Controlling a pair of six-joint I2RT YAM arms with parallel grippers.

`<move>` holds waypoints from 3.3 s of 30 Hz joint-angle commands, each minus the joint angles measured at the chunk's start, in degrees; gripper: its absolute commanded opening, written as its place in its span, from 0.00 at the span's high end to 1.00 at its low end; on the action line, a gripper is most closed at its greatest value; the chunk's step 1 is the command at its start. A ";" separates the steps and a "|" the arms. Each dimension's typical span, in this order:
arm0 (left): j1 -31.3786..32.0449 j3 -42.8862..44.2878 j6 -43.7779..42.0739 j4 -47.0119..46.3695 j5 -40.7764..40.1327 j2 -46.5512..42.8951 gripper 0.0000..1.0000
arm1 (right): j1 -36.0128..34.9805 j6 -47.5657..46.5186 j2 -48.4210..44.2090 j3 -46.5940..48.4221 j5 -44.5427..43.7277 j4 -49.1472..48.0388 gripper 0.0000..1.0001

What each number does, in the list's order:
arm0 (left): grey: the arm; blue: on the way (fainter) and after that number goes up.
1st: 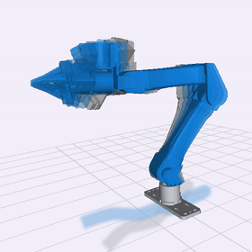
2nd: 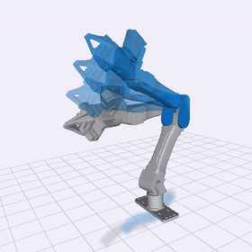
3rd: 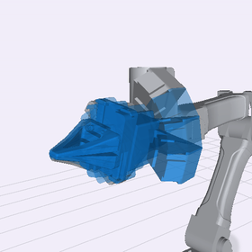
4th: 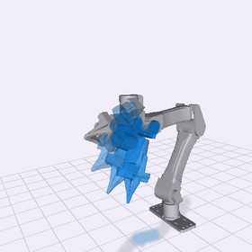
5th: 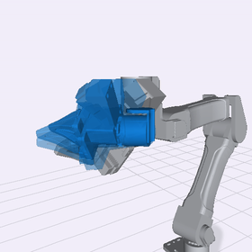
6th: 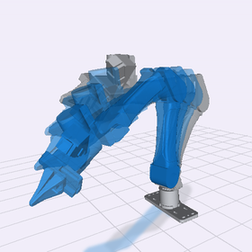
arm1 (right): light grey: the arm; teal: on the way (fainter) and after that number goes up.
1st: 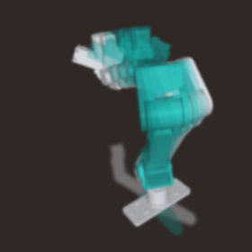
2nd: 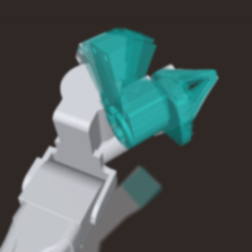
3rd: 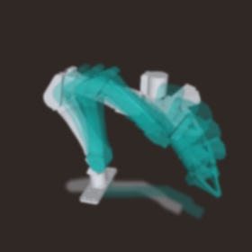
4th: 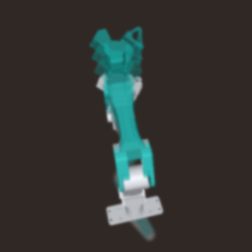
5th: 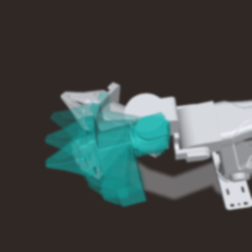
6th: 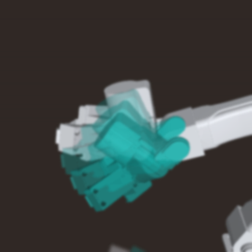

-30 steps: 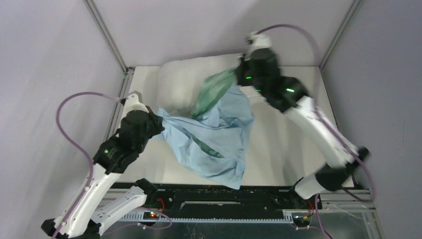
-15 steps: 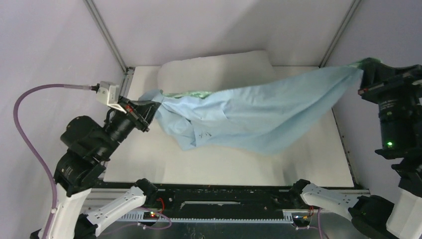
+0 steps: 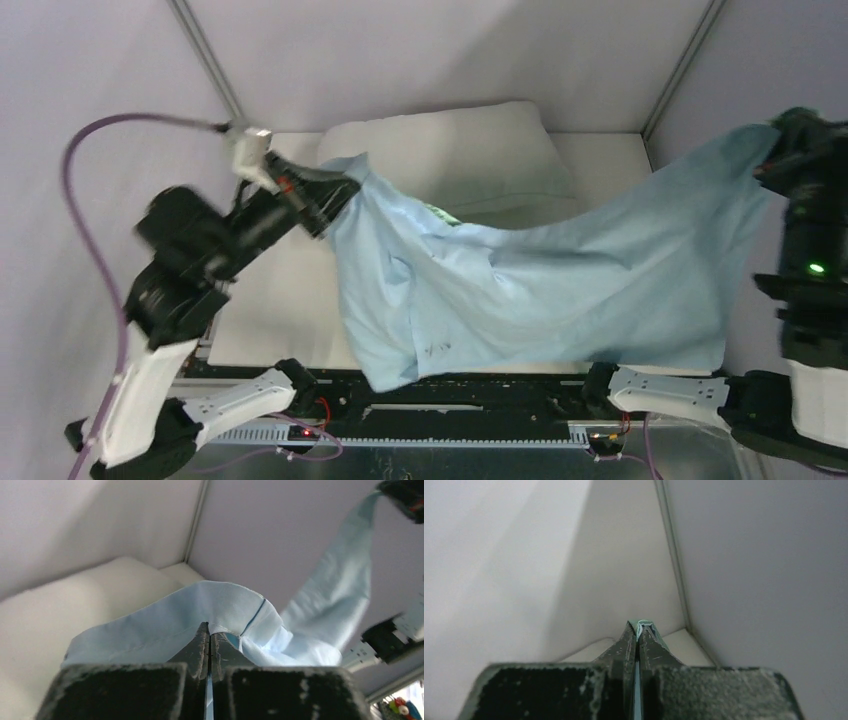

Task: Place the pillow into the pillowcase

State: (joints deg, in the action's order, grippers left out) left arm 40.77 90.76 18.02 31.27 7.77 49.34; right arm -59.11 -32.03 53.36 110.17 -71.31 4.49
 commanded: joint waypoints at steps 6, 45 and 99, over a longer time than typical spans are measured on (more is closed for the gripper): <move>-4.19 -2.22 10.22 -1.50 -8.57 25.17 1.00 | 35.02 37.83 16.95 7.98 25.15 42.13 1.00; -3.62 5.49 9.55 -7.02 -3.05 52.64 1.00 | 73.42 61.84 38.21 -10.30 59.95 45.75 0.02; -10.37 44.15 0.72 2.28 -24.09 84.77 1.00 | 34.77 66.85 16.22 -53.54 67.14 27.00 0.00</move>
State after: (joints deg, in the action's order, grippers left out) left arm 33.67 137.58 18.33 32.45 -15.18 138.17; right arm -24.08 35.18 69.38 57.21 -3.36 33.69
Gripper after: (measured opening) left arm 0.084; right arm 0.994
